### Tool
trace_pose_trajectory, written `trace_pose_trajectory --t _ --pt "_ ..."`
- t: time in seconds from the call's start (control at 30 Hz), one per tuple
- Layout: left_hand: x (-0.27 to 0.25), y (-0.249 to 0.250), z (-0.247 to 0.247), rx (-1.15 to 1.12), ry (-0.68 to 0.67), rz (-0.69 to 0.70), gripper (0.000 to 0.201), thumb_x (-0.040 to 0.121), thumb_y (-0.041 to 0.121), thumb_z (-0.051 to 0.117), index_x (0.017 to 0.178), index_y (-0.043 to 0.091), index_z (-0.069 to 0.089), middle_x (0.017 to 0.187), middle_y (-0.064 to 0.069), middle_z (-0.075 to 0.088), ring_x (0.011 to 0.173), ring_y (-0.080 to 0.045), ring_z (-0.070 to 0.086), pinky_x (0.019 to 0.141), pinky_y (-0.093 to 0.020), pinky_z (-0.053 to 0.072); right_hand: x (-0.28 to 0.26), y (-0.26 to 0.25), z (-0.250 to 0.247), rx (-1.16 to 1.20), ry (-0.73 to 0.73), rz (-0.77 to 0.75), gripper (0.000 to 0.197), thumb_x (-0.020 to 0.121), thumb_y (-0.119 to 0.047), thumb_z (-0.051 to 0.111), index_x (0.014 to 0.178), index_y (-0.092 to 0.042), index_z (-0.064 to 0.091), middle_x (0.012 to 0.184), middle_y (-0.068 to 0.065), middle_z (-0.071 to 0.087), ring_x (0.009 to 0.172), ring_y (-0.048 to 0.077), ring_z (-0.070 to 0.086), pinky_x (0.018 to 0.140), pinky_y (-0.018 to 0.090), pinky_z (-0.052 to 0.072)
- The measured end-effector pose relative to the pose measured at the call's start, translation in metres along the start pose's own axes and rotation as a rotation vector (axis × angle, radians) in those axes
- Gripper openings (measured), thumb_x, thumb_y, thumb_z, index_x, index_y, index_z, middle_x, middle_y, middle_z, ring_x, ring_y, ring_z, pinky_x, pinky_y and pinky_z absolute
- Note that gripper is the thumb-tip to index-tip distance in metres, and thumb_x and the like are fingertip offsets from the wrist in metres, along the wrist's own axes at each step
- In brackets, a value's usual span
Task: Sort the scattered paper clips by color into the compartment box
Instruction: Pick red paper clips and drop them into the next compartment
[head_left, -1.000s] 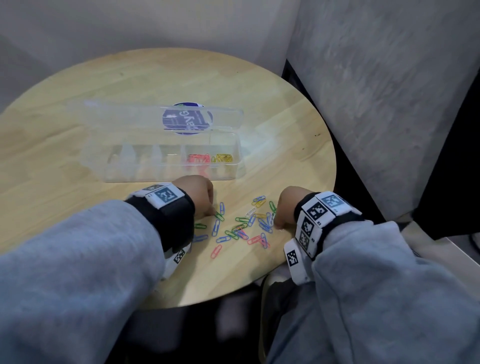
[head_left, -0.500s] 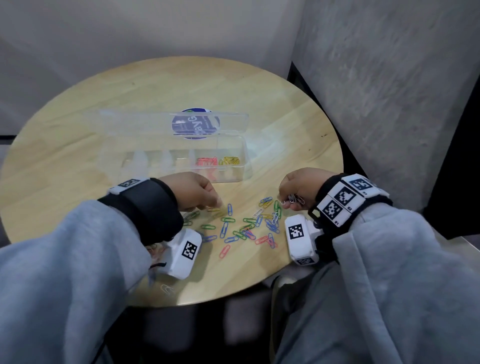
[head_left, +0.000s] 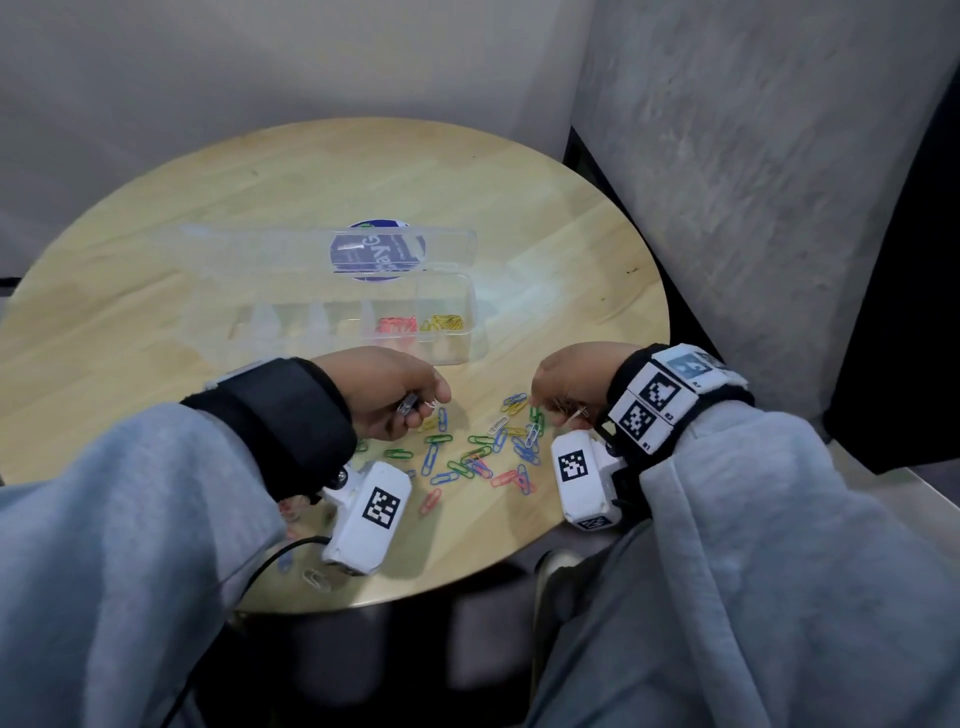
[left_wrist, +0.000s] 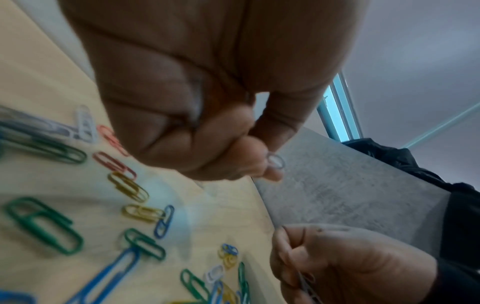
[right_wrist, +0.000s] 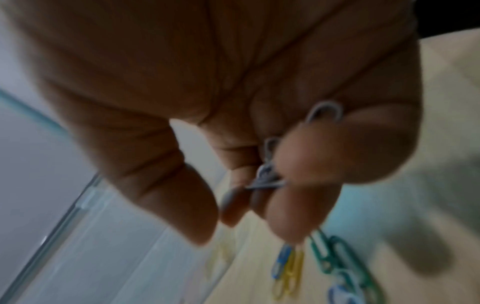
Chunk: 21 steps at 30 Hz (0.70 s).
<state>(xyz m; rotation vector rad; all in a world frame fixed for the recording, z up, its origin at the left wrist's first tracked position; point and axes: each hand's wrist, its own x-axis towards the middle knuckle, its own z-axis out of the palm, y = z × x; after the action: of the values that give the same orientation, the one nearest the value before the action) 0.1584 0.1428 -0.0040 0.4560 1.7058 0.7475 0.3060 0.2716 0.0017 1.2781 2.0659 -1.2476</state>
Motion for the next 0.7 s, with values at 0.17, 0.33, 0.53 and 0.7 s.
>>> trace_pose_trajectory --t 0.17,0.33,0.53,0.7 --pt "0.002 0.006 0.007 -0.195 -0.104 0.016 0.035 0.086 0.000 0.027 0.059 0.010 0.048 0.059 -0.004 0.043 0.039 -0.010 0.044 0.035 -0.011 0.032 -0.005 0.004 0.001 -0.223 0.019 -0.087 0.018 0.079 -0.004 0.063 0.078 -0.020 0.054 0.049 -0.006 0.045 0.021 0.001 0.033 0.034 0.012 0.029" --pt "0.000 0.008 0.010 -0.234 -0.146 0.002 0.036 0.081 0.002 0.024 0.053 0.010 0.044 0.055 -0.005 0.046 0.037 -0.012 0.045 0.035 -0.010 0.033 -0.003 0.006 0.005 -0.266 0.036 -0.092 0.023 0.078 0.004 0.059 0.083 -0.019 0.057 0.040 -0.007 0.048 0.019 -0.001 0.034 0.029 0.004 0.026" --pt "0.008 0.013 0.025 0.418 0.069 0.048 0.013 0.086 0.016 0.056 0.073 0.015 0.052 0.057 0.001 0.036 0.046 -0.013 0.030 0.043 -0.016 0.023 0.007 0.006 0.016 -0.450 0.055 -0.097 0.019 0.077 -0.012 0.070 0.085 -0.023 0.057 0.052 -0.009 0.048 0.044 0.005 0.042 0.039 0.013 0.033" --pt "0.017 0.016 0.045 0.889 0.188 0.207 0.013 0.079 0.027 0.070 0.084 0.023 0.059 0.067 0.008 0.050 0.062 -0.009 0.047 0.051 -0.018 0.032 0.012 0.001 0.015 -0.424 0.054 -0.081 0.020 0.080 -0.014 0.070 0.069 -0.021 0.054 0.049 -0.010 0.050 0.049 0.008 0.042 0.043 0.016 0.036"
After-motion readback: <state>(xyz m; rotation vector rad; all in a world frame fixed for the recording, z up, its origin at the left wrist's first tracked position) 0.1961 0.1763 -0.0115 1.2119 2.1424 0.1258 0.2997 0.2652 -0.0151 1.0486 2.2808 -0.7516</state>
